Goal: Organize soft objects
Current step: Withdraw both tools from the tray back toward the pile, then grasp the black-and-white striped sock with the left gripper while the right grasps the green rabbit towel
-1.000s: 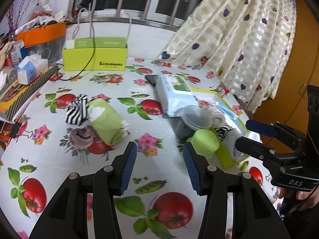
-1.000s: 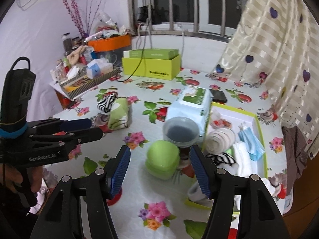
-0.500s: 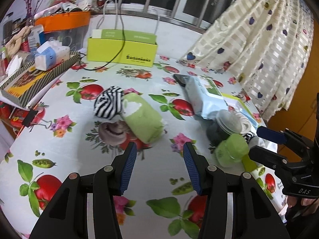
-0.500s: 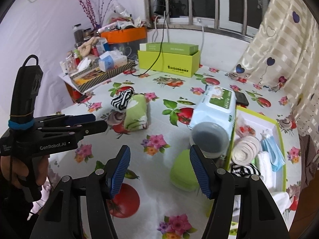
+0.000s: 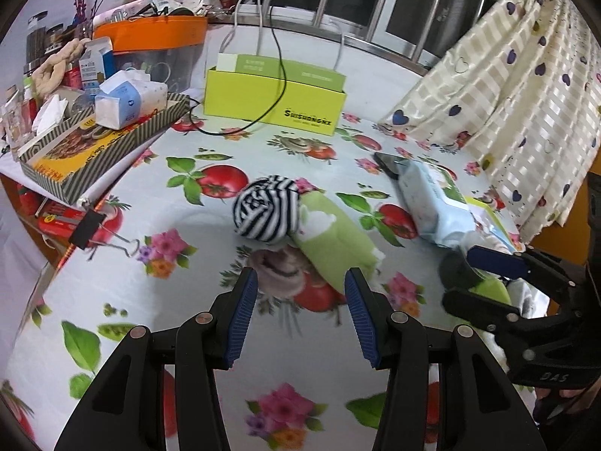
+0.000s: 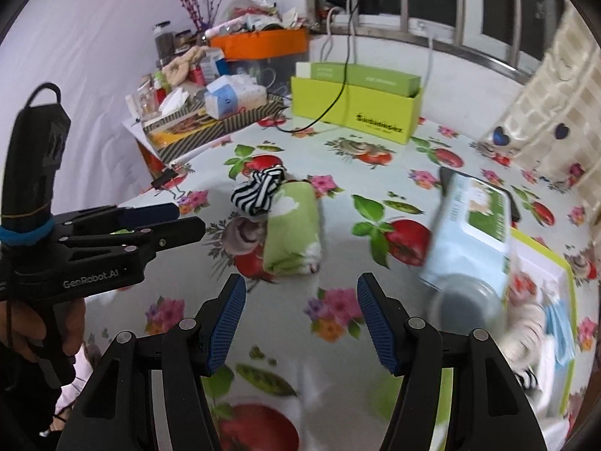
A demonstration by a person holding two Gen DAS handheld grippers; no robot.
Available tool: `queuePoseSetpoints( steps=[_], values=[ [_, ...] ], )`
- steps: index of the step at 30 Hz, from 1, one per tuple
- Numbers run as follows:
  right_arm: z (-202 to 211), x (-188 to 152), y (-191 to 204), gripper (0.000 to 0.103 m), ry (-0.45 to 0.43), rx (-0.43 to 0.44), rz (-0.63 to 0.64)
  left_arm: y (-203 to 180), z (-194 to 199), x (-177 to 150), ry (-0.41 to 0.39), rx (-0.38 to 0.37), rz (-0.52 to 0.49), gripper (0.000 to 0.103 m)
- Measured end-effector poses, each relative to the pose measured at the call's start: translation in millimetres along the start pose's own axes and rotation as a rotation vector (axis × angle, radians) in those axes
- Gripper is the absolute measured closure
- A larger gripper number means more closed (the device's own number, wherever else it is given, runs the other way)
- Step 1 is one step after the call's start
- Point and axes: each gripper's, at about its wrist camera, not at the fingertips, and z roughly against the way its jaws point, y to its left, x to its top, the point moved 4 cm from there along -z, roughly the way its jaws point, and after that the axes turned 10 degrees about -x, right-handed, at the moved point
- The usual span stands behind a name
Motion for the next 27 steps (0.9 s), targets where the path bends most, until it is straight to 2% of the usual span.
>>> queuePoseSetpoints(
  steps=[13,23,25,26,27],
  values=[
    [-71.5,29.2,13.0,0.041,0.056,0.012,-0.045,33.2,-16.9,19.6,0.018,-0.014,0.019,0.053],
    [-109.7,29.0,19.4,0.041,0.116,-0.002,-0.044,43.8,-34.6,32.1,0.024,-0.023,0.038,0.053],
    [-112.8,26.2,20.0,0.049,0.127,0.011,-0.048,46.0,-39.0,33.8,0.024,-0.026,0.043,0.053],
    [-113.7,24.6,20.2,0.060,0.128,0.006,-0.047,47.4,-42.5,35.0,0.026,-0.025,0.047,0.053],
    [-113.5,23.5,20.1,0.062,0.126,0.006,-0.049,48.7,-45.1,36.1,0.027,-0.024,0.051,0.053]
  ],
)
